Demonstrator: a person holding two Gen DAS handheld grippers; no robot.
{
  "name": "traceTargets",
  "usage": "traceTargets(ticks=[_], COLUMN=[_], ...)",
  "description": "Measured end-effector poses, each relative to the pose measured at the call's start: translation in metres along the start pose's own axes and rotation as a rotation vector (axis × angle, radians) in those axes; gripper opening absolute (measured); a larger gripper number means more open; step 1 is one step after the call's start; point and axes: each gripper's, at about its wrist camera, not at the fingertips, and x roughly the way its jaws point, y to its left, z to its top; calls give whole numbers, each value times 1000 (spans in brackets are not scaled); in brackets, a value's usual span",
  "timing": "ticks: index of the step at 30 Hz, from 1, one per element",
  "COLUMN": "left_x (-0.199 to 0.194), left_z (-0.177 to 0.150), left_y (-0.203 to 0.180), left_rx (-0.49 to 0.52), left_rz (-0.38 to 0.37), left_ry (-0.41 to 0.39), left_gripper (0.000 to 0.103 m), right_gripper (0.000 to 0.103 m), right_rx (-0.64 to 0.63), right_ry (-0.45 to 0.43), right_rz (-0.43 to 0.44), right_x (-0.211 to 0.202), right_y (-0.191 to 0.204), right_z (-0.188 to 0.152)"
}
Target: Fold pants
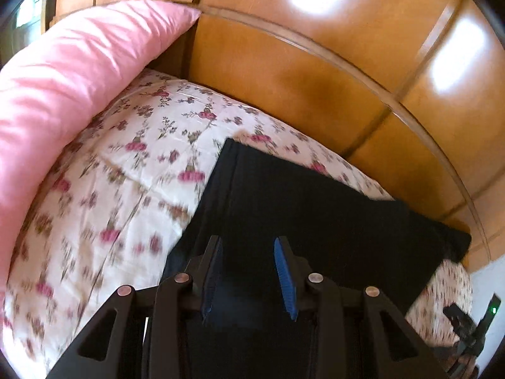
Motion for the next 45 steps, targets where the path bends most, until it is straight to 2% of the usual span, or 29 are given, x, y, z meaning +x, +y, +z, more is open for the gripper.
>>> traceTargets(ticks=[2, 4, 7, 14, 17, 22, 24, 26, 28, 29, 30, 34, 37, 38, 40, 42, 44, 45], left_x=[18, 36, 59, 103, 109, 115, 116, 118, 118, 116, 114, 83, 57, 44, 24, 3, -16, -22], left_z=[18, 32, 45, 63, 64, 62, 63, 63, 64, 64, 64, 65, 65, 64, 63, 59, 51, 48], left_y=[-4, -8, -8, -5, -7, -16, -15, -18, -21, -21, -22, -27, -33, -35, -39, -41, -41, -40], left_rx=[0, 0, 0, -18, 14, 88, 109, 123, 113, 111, 109, 131, 142, 140, 139, 142, 154, 156], left_rz=[-8, 20, 44, 107, 126, 148, 156, 170, 173, 169, 159, 95, 45, 8, -26, -73, -85, -91], left_ry=[20, 17, 46, 96, 84, 44, 31, 20, 9, 4, -3, -84, -136, -157, -189, -218, -237, -240], left_gripper=[35, 35, 34, 35, 34, 32, 23, 17, 10, 4, 3, 0, 0, 0, 0, 0, 0, 0], right_gripper=[79, 79, 79, 79, 79, 80, 81, 78, 46, 37, 24, 21, 21, 20, 20, 21, 30, 42], right_rx=[18, 64, 203, 456, 612, 822, 828, 760, 687, 649, 623, 572, 561, 565, 607, 643, 630, 628], right_ry=[-5, -15, -38, -71, -88, -99, -83, -82, -52, -45, -45, -101, -159, -167, -150, -106, -37, -26], right_rz=[11, 34, 25, -116, -151, -109, -131, -167, -195, -219, -221, -205, -197, -202, -223, -195, -191, -207], right_x=[7, 14, 22, 42, 54, 81, 92, 100, 108, 108, 107, 75, 30, 21, 1, -7, -13, -19], right_y=[-8, -25, -64, -157, -197, -242, -246, -240, -232, -227, -223, -213, -216, -218, -228, -237, -236, -234], right_z=[15, 32, 53, 79, 84, 85, 92, 104, 115, 119, 122, 121, 103, 97, 74, 53, 29, 19])
